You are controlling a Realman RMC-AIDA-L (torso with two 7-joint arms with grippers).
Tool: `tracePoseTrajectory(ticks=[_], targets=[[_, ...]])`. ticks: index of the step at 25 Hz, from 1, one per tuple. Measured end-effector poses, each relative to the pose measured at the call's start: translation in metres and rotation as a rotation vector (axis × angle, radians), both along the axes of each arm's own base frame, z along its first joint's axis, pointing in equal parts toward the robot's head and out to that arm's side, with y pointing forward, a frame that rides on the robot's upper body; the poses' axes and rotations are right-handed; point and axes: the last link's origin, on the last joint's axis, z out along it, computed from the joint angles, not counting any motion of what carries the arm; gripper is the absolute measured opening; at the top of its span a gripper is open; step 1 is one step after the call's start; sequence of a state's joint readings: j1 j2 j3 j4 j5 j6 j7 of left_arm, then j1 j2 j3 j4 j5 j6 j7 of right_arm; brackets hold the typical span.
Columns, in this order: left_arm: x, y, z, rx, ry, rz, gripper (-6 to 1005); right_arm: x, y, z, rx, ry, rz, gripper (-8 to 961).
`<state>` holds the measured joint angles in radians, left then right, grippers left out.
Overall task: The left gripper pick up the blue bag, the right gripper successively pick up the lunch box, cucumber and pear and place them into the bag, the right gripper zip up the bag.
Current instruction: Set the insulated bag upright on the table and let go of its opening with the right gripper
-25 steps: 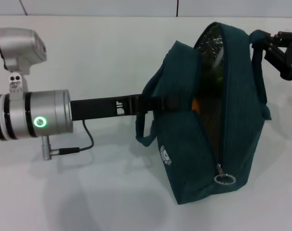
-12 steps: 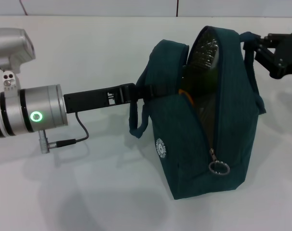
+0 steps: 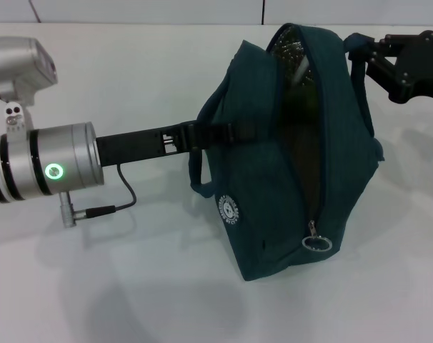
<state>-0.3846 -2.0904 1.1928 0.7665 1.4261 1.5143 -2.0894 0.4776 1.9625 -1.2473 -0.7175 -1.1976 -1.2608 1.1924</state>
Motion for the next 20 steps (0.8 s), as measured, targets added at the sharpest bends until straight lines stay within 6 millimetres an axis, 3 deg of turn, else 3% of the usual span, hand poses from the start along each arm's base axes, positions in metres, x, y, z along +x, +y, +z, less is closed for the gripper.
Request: tracePoseTrajectory(ticks=[15, 20], targets=[[-0.007, -0.002, -0.004, -0.014, -0.009, 0.04, 51, 0.014, 0.0, -0.003, 0.012, 0.011, -0.072, 101], [-0.008, -0.002, -0.002, -0.009, -0.021, 0.046, 51, 0.024, -0.006, 0.002, 0.024, 0.04, -0.103, 302]])
